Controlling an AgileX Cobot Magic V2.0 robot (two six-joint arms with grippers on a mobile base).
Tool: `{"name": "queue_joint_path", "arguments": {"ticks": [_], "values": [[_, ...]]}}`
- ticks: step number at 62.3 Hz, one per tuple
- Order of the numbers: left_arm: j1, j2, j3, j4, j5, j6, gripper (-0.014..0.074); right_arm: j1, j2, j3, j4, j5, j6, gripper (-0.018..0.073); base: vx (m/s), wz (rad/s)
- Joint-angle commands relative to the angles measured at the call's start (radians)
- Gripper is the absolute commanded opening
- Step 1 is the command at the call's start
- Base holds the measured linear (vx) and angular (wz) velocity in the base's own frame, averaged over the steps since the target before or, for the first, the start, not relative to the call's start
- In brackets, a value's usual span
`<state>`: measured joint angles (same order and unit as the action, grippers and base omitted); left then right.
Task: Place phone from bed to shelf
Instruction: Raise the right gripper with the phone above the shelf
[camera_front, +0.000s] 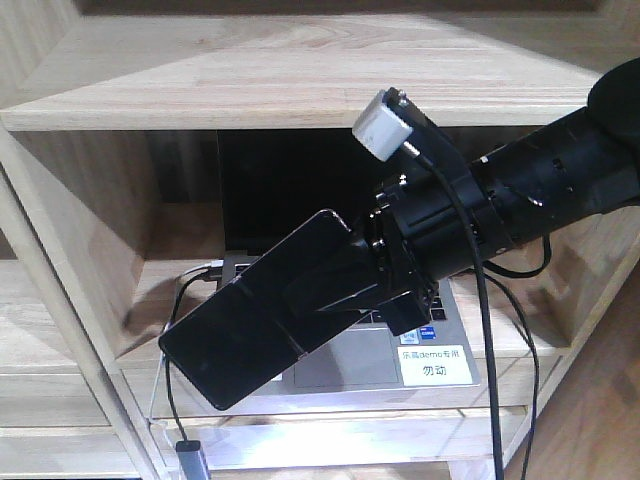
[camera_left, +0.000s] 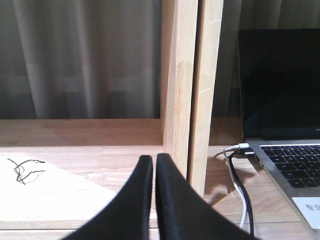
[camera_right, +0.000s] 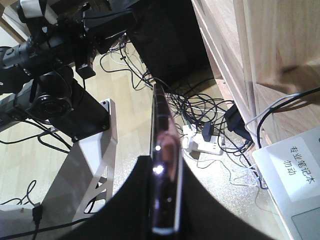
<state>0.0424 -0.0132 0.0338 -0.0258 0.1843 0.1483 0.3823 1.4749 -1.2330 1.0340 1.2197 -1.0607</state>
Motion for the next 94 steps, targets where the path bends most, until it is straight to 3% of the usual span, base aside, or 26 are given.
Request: {"name": "queue_joint_path", "arguments": {"ticks": [1,15,35,60,74,94], "values": [[-0.004,-0.013,-0.021,-0.009,-0.072,-0.006,0.0001,0.0,-0.041,-0.025,0.083,0.057,-0.011,-0.0002,0.0,0.0],[-0.004,-0.013,-0.021,-0.009,-0.072,-0.006,0.0001,0.0,-0.041,-0.029,0.083,0.037,-0.02,-0.0002,0.0,0.0],[-0.004,-0.013,-0.021,-0.009,-0.072,-0.006,0.0001,-0.003,-0.114,-0.03,0.155,0.006,-0.021,-0.0002,0.0,0.0],[-0.004,-0.013,-0.021,-0.009,-0.072,-0.006,0.0001,-0.005,-0.292,-0.035,0.156,-0.243,0.017,-0.0002,0.0,0.0],[-0.004,-0.013,-0.021,-0.009,-0.072,-0.006,0.0001,-0.006,-0.289,-0.17,0.108,-0.268,0.072,-0.0002,0.0,0.0],[-0.004,-0.013,-0.021,-0.009,-0.072,-0.006,0.0001,-0.006,-0.207,-0.435,-0.065,-0.33,0.182,-0.0002,0.0,0.0]]}}
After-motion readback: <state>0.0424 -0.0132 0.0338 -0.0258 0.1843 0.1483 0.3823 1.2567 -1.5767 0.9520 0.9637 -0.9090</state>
